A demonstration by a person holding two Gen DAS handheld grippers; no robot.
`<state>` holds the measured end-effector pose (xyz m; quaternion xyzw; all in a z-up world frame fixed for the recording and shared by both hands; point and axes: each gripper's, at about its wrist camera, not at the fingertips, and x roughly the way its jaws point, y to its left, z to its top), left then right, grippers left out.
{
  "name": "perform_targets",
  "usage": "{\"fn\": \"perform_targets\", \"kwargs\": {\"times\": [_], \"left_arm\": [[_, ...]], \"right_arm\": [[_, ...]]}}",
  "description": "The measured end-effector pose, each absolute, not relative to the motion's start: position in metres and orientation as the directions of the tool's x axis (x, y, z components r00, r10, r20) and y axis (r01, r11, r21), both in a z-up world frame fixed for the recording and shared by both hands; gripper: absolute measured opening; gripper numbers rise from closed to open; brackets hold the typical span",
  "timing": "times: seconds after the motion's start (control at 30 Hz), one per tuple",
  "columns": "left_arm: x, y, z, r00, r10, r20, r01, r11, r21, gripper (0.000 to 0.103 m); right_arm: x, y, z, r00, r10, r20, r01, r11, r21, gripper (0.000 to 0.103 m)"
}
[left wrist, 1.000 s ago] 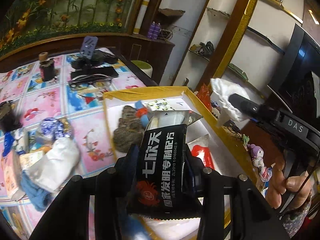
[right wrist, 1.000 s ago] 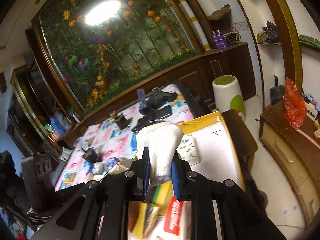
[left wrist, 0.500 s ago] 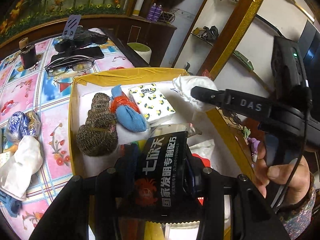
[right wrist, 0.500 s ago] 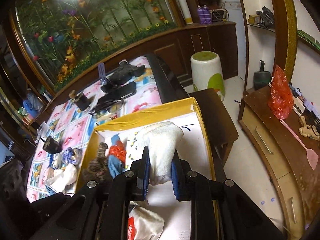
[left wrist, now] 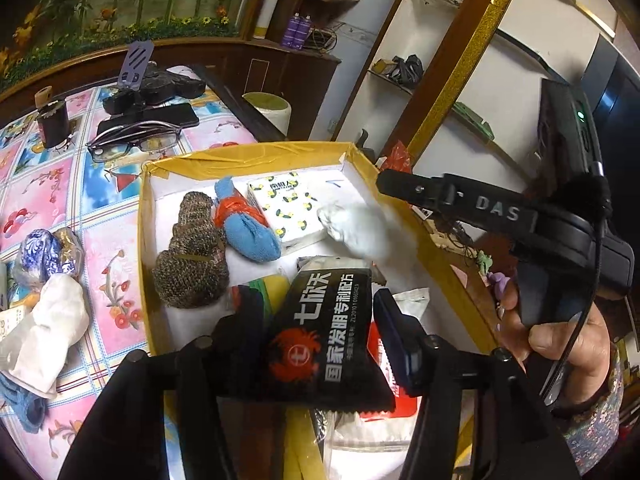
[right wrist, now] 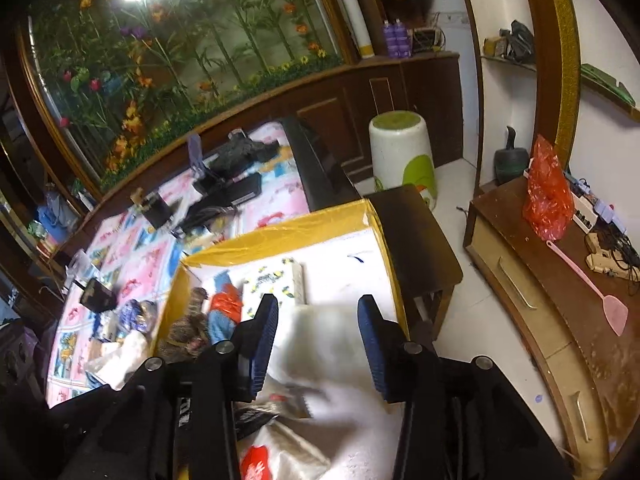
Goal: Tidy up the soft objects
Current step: 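Lower the black packet and white cloth into the box and open both tools, then grasp the pink tissue pack with the left tool while the right tool grasps another white cloth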
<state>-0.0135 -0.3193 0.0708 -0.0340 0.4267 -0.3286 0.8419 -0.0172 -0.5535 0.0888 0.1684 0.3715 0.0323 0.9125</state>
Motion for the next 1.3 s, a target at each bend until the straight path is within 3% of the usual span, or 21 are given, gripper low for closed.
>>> {"fn": "perform_targets", "kwargs": {"times": [0.47, 0.87, 1.23, 1.3], "left_arm": [[-0.043, -0.219, 0.083, 0.510, -0.576, -0.639, 0.483, 0.806, -0.341, 0.060], [-0.031, -0.040, 0.062, 0.663, -0.405, -0.629, 0.163, 0.899, -0.407, 0.065], [-0.008, 0.014, 0.022, 0.634, -0.345, -0.692, -0.042, 0.878, -0.476, 0.065], [-0.007, 0.024, 0.017, 0.631, -0.333, -0.701, -0.079, 0.871, -0.485, 0.065]], "right_arm": [[-0.091, -0.466, 0.122, 0.783, 0.390, -0.484, -0.149, 0.873, 0.464, 0.061], [-0.085, -0.331, 0.082, 0.623, 0.538, -0.567, -0.315, 0.837, 0.448, 0.061], [-0.036, -0.244, 0.065, 0.572, 0.564, -0.596, -0.404, 0.826, 0.394, 0.062], [-0.025, -0.230, 0.056, 0.554, 0.562, -0.614, -0.419, 0.826, 0.378, 0.066]]}}
